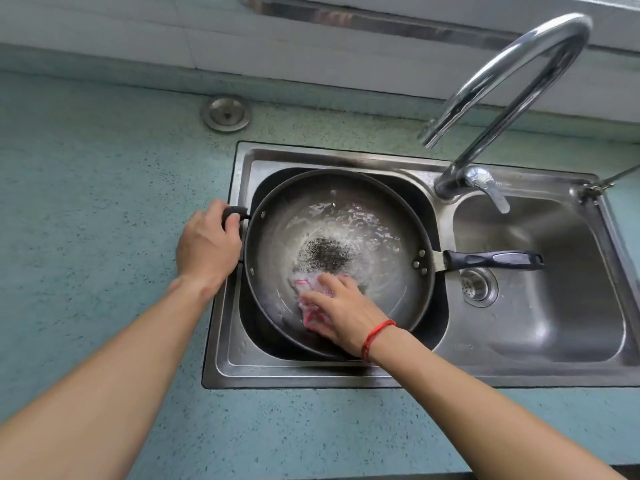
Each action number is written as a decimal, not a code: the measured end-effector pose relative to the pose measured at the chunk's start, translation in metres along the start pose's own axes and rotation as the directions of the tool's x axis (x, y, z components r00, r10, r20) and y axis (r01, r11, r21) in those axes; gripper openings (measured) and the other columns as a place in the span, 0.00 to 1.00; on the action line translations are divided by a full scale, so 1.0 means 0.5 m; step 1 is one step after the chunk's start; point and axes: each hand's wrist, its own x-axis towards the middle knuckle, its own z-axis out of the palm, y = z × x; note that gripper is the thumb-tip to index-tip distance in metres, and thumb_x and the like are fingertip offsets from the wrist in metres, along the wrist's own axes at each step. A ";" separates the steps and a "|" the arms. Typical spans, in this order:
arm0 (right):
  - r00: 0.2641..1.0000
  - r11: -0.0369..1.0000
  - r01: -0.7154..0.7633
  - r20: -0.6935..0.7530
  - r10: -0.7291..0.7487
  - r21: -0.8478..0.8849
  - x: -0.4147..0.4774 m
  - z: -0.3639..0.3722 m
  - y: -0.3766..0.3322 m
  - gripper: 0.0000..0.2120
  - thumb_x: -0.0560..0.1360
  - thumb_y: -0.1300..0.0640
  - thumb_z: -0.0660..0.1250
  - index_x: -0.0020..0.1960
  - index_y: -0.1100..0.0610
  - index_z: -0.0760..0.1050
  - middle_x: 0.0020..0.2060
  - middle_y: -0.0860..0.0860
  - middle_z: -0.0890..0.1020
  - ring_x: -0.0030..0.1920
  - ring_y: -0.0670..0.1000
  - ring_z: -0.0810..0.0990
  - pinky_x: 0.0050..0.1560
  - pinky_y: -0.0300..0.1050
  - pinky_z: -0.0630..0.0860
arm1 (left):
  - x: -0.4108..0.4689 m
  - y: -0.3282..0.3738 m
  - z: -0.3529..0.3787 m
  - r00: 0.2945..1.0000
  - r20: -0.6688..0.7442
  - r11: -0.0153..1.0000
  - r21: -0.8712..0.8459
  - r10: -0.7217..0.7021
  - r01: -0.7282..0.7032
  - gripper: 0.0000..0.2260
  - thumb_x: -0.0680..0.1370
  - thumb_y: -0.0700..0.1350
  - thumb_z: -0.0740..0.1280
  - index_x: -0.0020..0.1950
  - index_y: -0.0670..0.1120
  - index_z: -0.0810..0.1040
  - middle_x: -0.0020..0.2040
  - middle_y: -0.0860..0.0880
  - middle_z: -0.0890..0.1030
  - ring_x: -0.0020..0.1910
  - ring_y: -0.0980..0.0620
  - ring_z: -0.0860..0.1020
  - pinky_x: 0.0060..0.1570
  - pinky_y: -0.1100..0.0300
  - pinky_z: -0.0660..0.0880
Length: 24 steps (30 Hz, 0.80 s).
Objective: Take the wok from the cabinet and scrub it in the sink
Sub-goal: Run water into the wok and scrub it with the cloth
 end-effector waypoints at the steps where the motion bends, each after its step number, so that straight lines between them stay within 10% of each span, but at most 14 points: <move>1: 1.000 1.000 -0.021 -0.001 0.021 0.007 0.007 0.004 0.000 0.25 0.76 0.50 0.67 0.71 0.49 0.67 0.65 0.57 0.70 0.61 0.61 0.67 0.50 0.60 0.78 | 0.000 0.001 0.000 1.000 -0.002 1.000 0.000 0.000 0.000 0.09 0.82 0.48 0.59 0.51 0.44 0.73 0.44 0.41 0.78 0.42 0.42 0.73 0.39 0.52 0.66; 13: 0.968 0.988 0.075 -0.249 -0.039 0.138 0.158 0.021 -0.011 0.10 0.73 0.58 0.64 0.39 0.59 0.81 0.44 0.55 0.80 0.47 0.60 0.77 0.41 0.51 0.79 | 0.001 -0.006 0.006 1.000 -0.017 1.000 0.009 0.012 -0.012 0.08 0.82 0.49 0.58 0.49 0.46 0.71 0.43 0.43 0.77 0.41 0.44 0.73 0.38 0.53 0.65; 24: 0.950 0.950 -0.277 -0.187 0.249 -0.143 0.178 -0.083 0.114 0.09 0.77 0.60 0.64 0.56 0.57 0.78 0.57 0.55 0.76 0.59 0.59 0.74 0.50 0.51 0.75 | 0.002 -0.006 0.004 1.000 -0.013 1.000 0.004 0.019 -0.019 0.06 0.83 0.49 0.59 0.47 0.49 0.68 0.43 0.44 0.77 0.41 0.45 0.72 0.38 0.54 0.63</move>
